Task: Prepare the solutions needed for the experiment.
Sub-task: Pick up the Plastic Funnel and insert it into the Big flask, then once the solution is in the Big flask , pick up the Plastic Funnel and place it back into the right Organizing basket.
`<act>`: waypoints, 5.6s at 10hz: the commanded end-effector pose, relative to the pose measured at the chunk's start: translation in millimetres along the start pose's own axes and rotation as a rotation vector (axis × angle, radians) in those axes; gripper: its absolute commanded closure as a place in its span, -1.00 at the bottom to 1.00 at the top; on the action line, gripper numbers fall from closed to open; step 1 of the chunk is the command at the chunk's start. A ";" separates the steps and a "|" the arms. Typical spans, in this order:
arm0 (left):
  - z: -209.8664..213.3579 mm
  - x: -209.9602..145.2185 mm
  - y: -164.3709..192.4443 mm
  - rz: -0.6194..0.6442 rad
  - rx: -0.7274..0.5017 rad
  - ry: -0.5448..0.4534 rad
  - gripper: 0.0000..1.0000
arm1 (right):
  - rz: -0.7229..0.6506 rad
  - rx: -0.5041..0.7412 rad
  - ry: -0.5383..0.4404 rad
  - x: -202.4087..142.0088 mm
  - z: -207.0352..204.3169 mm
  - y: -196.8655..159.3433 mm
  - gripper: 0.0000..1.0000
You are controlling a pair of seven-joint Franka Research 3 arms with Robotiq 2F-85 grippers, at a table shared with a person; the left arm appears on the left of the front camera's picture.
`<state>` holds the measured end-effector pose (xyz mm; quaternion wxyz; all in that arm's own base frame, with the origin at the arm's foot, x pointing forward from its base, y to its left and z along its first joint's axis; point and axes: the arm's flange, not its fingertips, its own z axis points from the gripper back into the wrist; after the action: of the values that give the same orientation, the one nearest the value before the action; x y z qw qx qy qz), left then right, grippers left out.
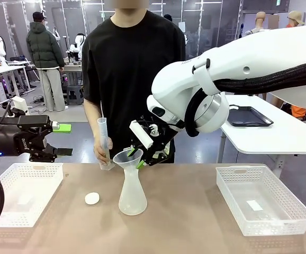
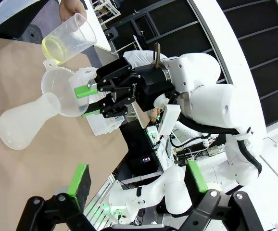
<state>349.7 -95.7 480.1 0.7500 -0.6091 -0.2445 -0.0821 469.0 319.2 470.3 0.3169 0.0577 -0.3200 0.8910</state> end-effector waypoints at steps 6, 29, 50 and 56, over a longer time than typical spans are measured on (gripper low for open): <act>-2.6 -0.2 -3.2 0.020 -0.021 -0.016 -1.00 | -0.099 0.092 0.335 18.4 107.2 42.7 0.06; -2.6 -0.2 -3.2 0.020 -0.021 -0.016 -1.00 | -0.733 0.260 0.446 -10.7 211.5 102.6 0.06; -2.6 -0.2 -3.2 0.020 -0.021 -0.016 -1.00 | -2.216 -0.118 -0.536 -19.7 229.4 188.6 -0.33; -2.6 -0.2 -3.2 0.020 -0.021 -0.016 -1.00 | -2.216 -0.118 -0.536 -19.7 229.4 188.6 -0.33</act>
<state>349.6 -95.8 480.1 0.7503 -0.6087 -0.2444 -0.0824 347.6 57.9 541.9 0.8513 0.4857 -0.1906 0.0555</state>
